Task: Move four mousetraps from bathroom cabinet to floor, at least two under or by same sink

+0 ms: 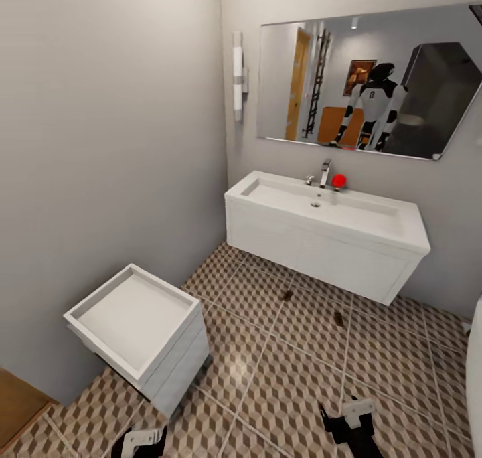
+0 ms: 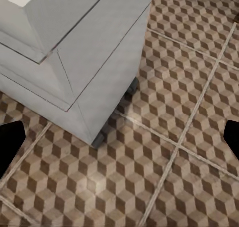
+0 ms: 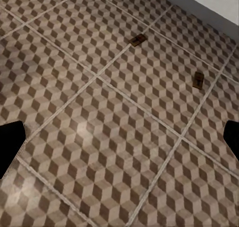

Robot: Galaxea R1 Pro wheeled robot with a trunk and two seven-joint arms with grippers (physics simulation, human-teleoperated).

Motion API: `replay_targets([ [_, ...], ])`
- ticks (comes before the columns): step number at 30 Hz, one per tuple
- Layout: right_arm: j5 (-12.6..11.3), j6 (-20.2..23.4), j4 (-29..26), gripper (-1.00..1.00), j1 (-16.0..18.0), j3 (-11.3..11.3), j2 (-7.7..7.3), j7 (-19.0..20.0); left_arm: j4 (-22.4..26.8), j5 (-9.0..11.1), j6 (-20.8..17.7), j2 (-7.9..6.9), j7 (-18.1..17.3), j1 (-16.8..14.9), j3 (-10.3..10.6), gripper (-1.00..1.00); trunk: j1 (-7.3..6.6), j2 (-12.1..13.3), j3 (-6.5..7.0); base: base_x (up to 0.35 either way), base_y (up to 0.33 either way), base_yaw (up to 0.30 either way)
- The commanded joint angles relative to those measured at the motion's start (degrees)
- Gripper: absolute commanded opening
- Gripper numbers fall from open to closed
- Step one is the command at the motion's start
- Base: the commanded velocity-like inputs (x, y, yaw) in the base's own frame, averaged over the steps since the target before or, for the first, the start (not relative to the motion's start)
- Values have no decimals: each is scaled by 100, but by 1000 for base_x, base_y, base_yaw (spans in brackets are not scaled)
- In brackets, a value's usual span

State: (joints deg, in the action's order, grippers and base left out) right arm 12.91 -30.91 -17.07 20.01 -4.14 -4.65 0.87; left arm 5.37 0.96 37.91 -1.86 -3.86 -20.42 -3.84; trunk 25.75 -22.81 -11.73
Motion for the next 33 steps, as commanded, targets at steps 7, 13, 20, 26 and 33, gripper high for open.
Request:
replay_targets([
  [7,53,-20,6,100,3,-43,8,9,-9,10,15,2,-42,-6,-38,100,3,-11,-11,0,0,255],
  [13,53,-20,10,100,3,-43,7,9,-9,10,15,2,-42,-6,-38,100,3,-11,-11,0,0,255],
  [20,53,-20,11,100,3,-43,6,9,-9,10,15,2,-42,-6,-38,100,3,-11,-14,-3,0,252],
  [26,53,-20,11,100,3,-43,8,9,-9,10,15,5,-44,-6,-38,100,3,-11,-32,-120,53,225],
  [33,53,-20,11,100,3,-43,8,9,-9,10,15,7,-41,-6,-38,100,3,-11,-57,-275,161,214],
])
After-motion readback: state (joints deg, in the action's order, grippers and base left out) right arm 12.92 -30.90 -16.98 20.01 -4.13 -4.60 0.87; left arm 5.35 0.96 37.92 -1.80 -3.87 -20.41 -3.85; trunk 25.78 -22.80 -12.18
